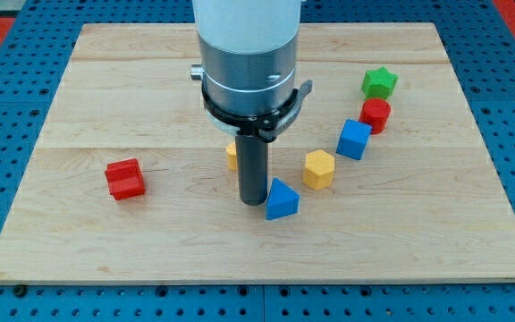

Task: Place the yellow heart at the top left of the blue triangle

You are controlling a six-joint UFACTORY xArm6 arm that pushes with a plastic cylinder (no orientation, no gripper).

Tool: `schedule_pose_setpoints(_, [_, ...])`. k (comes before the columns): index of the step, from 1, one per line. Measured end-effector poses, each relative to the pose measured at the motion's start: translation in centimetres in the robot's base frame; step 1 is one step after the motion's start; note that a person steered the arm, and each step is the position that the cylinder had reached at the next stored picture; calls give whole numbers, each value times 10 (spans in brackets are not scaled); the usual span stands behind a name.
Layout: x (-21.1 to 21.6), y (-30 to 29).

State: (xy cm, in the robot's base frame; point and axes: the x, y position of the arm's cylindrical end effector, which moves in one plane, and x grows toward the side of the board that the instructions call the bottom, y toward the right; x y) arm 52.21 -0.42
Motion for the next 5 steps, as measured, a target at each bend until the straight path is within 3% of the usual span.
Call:
schedule_pose_setpoints(1, [0,-24])
schedule_pose_setpoints(2, [-11,-88])
schedule_pose_setpoints(4, [-124,-80])
schedule_pose_setpoints(5, [-128,-29])
